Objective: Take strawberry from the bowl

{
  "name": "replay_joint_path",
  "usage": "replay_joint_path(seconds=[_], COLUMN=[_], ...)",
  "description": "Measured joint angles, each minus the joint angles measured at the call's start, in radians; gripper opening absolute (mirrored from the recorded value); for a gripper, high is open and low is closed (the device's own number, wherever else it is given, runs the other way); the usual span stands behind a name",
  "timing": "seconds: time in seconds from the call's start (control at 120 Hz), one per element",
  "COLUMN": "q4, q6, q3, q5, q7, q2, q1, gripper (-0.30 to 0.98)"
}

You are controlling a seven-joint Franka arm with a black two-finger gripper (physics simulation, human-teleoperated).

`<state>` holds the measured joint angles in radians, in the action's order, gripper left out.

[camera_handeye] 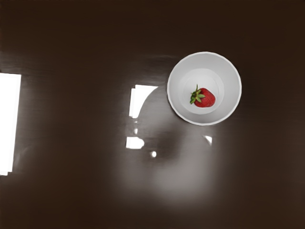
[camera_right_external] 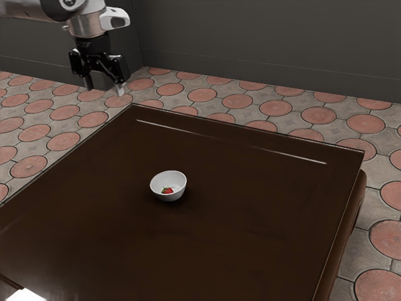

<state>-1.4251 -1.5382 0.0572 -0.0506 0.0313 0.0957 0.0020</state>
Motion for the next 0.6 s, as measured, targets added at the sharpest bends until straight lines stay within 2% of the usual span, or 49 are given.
replay_joint_path(seconds=[0.225, 0.325, 0.417, 0.5, 0.6], q4=[0.033, 0.036, 0.002, -0.030, -0.065], q6=[-0.007, -0.069, -0.185, -0.269, -0.321], q3=[-0.005, -0.005, -0.001, 0.001, 0.003], q5=[-0.014, -0.019, -0.025, -0.025, -0.019], q7=[0.026, 0.048, 0.065, 0.079, 0.127], q2=[0.011, 0.178, 0.334, 0.375, 0.368], q1=[0.003, 0.002, 0.001, 0.010, -0.001], gripper=[0.69, 0.69, 0.69, 0.69, 0.69])
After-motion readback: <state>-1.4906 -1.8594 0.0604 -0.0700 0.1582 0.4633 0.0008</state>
